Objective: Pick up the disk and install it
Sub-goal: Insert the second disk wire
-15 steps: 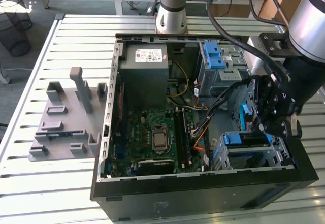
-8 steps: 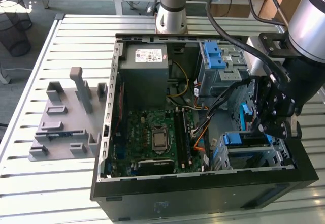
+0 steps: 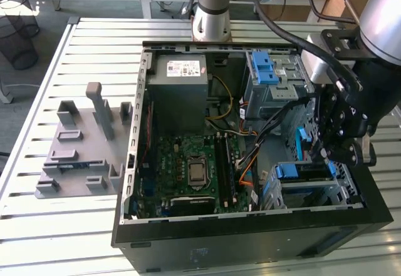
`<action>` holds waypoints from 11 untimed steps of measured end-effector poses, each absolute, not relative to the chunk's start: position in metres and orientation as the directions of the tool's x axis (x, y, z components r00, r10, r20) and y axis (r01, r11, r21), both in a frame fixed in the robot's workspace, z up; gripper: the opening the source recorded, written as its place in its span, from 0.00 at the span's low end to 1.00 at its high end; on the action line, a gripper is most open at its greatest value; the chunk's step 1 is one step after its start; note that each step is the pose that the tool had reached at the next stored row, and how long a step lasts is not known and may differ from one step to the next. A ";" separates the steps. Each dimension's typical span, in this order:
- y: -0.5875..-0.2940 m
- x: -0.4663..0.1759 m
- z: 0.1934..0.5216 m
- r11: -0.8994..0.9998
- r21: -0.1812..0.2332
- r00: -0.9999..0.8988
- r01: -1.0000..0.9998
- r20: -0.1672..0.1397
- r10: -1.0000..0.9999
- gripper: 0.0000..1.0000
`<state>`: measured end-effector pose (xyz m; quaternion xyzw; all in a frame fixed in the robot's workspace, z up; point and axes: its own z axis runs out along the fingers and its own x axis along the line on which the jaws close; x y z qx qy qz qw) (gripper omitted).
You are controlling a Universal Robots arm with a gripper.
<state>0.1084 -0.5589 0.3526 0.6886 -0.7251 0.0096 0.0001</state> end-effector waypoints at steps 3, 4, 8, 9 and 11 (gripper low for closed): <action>-0.559 0.103 0.353 0.052 -0.018 -0.052 -0.999 0.013 -0.999 0.11; -0.559 0.102 0.353 0.052 -0.019 -0.052 -0.998 0.013 -0.999 0.11; -0.559 0.096 0.355 0.052 -0.026 -0.052 -0.998 0.013 -0.999 0.11; -0.559 0.096 0.356 0.052 -0.028 -0.052 -0.998 0.013 -0.999 0.11; -0.559 0.094 0.359 0.052 -0.031 -0.052 -0.998 0.013 -0.999 0.11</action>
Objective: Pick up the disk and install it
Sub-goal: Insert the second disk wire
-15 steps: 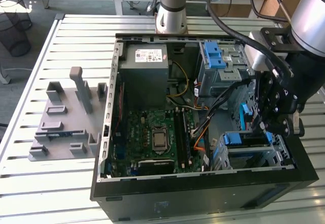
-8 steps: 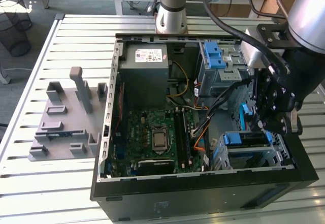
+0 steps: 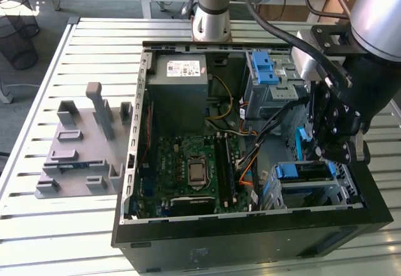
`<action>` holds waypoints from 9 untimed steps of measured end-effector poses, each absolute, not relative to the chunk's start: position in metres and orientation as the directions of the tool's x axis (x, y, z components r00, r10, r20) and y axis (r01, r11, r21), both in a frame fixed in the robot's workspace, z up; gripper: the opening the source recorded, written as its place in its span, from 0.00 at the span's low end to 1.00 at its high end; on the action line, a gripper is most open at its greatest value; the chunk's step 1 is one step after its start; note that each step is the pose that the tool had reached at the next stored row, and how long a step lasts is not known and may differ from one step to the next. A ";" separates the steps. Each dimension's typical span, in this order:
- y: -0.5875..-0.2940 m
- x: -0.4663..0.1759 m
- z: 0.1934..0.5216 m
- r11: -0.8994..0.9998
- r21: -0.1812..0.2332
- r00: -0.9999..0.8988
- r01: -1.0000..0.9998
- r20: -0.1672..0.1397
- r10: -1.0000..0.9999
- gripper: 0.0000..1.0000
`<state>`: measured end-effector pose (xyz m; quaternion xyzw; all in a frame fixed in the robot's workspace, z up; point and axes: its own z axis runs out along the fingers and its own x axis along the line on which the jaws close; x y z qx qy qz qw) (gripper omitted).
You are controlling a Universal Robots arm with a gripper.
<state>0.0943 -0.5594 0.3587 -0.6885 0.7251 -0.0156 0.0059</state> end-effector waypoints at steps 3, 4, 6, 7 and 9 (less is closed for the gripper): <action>-0.559 0.093 0.365 0.052 -0.034 -0.052 -0.998 0.013 -0.999 0.11; -0.559 0.092 0.367 0.052 -0.034 -0.052 -0.998 0.013 -0.999 0.11; -0.559 0.091 0.370 0.052 -0.037 -0.052 -0.998 0.013 -0.999 0.11; -0.559 0.091 0.372 0.052 -0.038 -0.052 -0.998 0.012 -0.999 0.11; -0.559 0.089 0.373 0.052 -0.042 -0.052 -0.998 0.012 -0.999 0.11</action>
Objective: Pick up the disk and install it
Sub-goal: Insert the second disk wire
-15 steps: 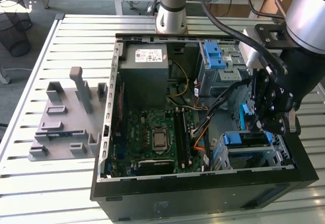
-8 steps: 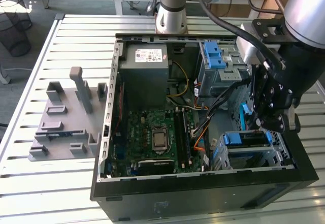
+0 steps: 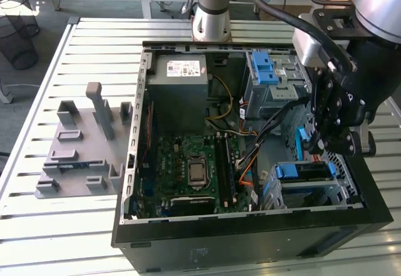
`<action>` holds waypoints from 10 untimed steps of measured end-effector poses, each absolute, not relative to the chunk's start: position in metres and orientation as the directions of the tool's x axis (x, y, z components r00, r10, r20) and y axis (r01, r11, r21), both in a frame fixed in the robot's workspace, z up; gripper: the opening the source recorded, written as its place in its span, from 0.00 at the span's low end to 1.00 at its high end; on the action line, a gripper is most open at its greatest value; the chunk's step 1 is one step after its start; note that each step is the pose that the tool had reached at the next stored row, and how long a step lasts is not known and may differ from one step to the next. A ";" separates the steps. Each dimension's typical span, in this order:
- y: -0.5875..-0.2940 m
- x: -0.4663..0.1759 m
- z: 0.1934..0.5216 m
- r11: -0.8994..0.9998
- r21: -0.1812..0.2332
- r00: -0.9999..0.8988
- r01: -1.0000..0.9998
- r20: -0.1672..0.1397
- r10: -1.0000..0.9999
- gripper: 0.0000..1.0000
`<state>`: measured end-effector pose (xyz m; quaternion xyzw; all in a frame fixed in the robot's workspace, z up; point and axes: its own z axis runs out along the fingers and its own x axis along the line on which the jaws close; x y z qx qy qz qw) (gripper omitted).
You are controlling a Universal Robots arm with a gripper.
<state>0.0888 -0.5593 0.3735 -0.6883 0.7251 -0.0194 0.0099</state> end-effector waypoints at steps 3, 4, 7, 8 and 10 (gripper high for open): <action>-0.559 0.085 0.375 0.052 -0.050 -0.052 -0.997 0.012 -0.999 0.11; -0.559 0.084 0.375 0.052 -0.053 -0.052 -0.997 0.012 -0.999 0.11; -0.559 0.083 0.377 0.052 -0.059 -0.052 -0.997 0.012 -0.999 0.11; -0.558 0.083 0.378 0.051 -0.061 -0.052 -0.997 0.012 -0.999 0.11; -0.556 0.083 0.379 0.051 -0.063 -0.052 -0.997 0.013 -0.999 0.11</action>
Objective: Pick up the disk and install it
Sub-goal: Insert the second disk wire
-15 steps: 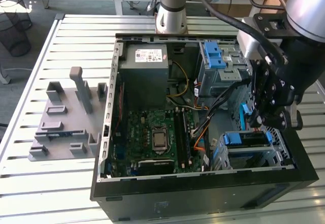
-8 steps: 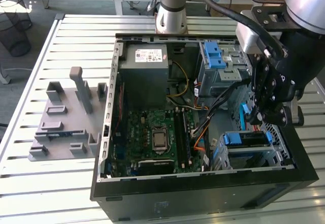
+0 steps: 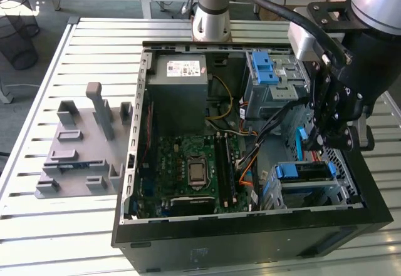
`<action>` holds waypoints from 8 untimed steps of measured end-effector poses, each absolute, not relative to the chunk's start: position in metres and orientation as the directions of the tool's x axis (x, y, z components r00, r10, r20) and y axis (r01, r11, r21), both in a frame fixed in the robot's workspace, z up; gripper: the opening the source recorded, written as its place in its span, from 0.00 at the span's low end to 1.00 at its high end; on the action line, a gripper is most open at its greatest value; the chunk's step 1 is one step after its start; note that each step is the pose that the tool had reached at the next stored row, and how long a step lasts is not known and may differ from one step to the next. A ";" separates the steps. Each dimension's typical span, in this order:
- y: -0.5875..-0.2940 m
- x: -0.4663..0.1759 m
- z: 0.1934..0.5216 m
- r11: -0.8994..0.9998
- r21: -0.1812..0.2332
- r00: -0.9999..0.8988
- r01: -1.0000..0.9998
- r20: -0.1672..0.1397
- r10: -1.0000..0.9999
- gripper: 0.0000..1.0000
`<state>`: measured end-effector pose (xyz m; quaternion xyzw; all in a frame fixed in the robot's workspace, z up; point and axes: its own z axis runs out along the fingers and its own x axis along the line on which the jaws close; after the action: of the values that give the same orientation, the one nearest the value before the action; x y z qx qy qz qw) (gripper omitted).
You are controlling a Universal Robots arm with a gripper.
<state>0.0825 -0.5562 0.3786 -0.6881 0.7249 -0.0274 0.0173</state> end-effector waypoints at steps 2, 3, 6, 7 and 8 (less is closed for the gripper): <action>-0.554 0.082 0.379 0.051 -0.064 -0.052 -0.997 0.014 -0.999 0.11; -0.552 0.082 0.379 0.051 -0.064 -0.052 -0.997 0.014 -0.999 0.11; -0.546 0.082 0.379 0.051 -0.064 -0.052 -0.997 0.016 -0.999 0.11; -0.544 0.082 0.379 0.051 -0.064 -0.052 -0.997 0.016 -0.998 0.11; -0.543 0.082 0.379 0.051 -0.064 -0.052 -0.997 0.016 -0.998 0.11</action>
<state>0.0824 -0.5425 0.3786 -0.6882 0.7248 -0.0289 0.0160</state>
